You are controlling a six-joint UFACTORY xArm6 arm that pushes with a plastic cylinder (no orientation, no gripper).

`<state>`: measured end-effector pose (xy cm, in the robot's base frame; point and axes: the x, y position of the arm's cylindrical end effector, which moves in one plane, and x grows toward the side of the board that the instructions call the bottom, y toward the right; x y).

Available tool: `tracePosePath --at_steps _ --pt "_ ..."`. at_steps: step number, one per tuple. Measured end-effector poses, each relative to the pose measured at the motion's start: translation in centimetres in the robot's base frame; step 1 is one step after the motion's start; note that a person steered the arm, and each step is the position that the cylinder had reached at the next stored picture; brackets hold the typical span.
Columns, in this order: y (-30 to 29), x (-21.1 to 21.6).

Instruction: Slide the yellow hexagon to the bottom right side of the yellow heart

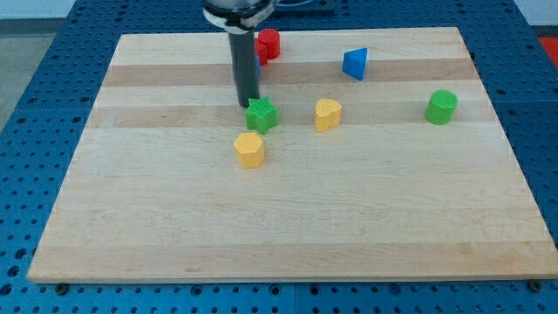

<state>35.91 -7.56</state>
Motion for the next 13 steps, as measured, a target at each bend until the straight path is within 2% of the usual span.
tracePosePath --at_steps 2,4,5,8,11,13 --pt "-3.8 3.2" --pt "-3.8 9.2" --pt "-3.5 10.5" --pt "3.4 10.7" --pt "4.1 11.2" --pt "6.0 9.3"
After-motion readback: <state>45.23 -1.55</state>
